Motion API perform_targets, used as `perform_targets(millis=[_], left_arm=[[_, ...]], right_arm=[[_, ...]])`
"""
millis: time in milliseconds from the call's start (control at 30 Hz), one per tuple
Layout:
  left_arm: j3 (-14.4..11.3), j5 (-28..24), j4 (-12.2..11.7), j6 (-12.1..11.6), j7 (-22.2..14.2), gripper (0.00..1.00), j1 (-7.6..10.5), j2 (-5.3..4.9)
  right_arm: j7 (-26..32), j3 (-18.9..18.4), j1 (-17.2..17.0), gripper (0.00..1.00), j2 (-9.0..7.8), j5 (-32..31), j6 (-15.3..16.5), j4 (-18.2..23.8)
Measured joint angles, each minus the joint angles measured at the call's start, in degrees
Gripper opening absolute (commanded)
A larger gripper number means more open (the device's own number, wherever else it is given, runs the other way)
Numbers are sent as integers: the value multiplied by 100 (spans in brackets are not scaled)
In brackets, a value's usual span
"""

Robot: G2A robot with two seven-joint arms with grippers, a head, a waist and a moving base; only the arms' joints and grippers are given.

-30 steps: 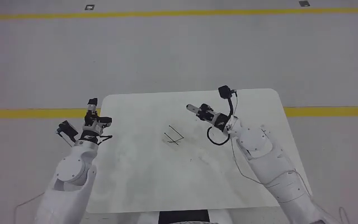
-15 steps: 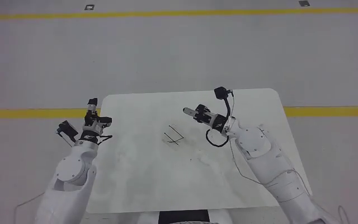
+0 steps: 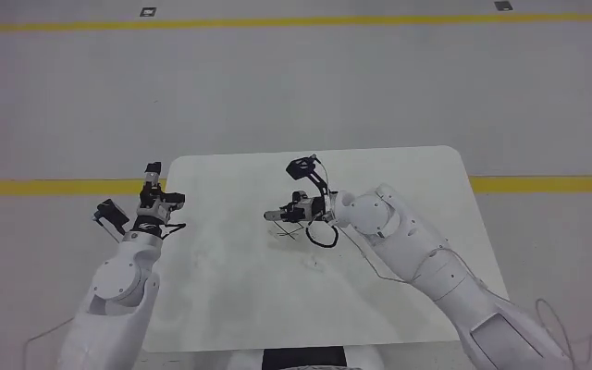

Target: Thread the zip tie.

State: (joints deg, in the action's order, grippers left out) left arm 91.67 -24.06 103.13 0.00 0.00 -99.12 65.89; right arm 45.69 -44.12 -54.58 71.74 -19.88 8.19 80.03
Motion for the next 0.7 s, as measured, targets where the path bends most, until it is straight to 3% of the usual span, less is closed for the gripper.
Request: perform_targets(millis=[267, 400, 700], left_arm=[[0, 0, 0, 0, 0, 100, 0, 0], [0, 0, 0, 0, 0, 100, 0, 0], [0, 0, 0, 0, 0, 100, 0, 0]], right_arm=[[102, 91, 78, 100, 14, -97, -87, -13], [546, 556, 418, 100, 174, -572, -420, -215], [863, 1264, 1128, 100, 600, -865, -914, -1047]])
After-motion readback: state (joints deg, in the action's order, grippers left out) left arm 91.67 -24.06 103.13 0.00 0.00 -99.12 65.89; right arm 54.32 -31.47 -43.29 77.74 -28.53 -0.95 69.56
